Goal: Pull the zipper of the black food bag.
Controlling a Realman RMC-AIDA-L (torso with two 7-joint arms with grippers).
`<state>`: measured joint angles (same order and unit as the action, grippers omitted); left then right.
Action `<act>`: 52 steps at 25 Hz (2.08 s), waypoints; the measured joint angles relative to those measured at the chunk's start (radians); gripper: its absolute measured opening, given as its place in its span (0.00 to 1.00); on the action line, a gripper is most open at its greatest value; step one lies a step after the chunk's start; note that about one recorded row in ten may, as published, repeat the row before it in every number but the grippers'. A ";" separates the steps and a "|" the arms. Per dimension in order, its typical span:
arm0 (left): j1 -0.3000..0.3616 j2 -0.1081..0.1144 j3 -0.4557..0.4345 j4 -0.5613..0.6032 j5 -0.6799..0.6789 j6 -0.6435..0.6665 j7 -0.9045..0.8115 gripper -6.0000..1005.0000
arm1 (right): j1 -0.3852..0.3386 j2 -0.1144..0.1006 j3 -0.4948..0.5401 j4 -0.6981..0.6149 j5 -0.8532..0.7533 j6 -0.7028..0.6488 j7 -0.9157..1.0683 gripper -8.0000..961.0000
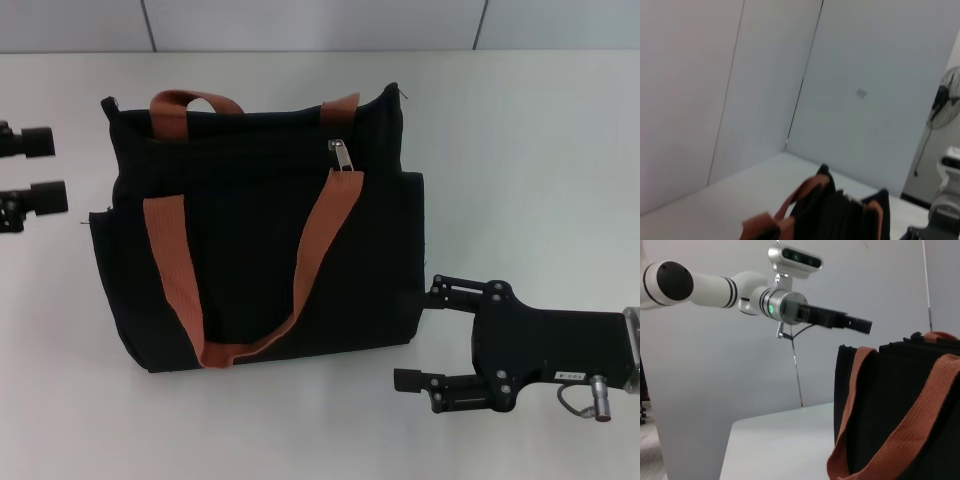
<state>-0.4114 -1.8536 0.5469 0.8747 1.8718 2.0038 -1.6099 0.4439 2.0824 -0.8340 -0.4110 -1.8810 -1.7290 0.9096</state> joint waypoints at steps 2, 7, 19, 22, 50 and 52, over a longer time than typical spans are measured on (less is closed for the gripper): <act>0.000 -0.008 -0.010 -0.018 -0.035 0.008 0.005 0.80 | 0.005 0.000 -0.001 0.004 -0.002 0.010 0.000 0.85; 0.004 -0.041 -0.002 -0.079 -0.149 0.010 0.045 0.82 | 0.019 -0.001 -0.001 0.014 -0.003 0.043 0.000 0.85; 0.098 -0.177 0.480 -0.179 -0.417 0.010 0.442 0.83 | 0.043 -0.001 -0.010 0.021 -0.003 0.088 0.002 0.85; 0.088 -0.171 0.543 -0.281 -0.394 0.003 0.535 0.83 | 0.045 -0.001 -0.039 0.021 -0.003 0.066 0.002 0.85; 0.116 -0.143 0.531 -0.380 -0.184 -0.219 0.610 0.83 | 0.029 0.004 -0.076 0.068 -0.023 0.019 0.006 0.85; 0.119 -0.129 0.530 -0.379 -0.183 -0.193 0.610 0.83 | 0.031 0.004 -0.076 0.067 -0.022 0.018 0.006 0.85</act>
<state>-0.2926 -1.9830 1.0770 0.4955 1.6886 1.8110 -0.9994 0.4745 2.0865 -0.9097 -0.3436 -1.9035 -1.7112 0.9157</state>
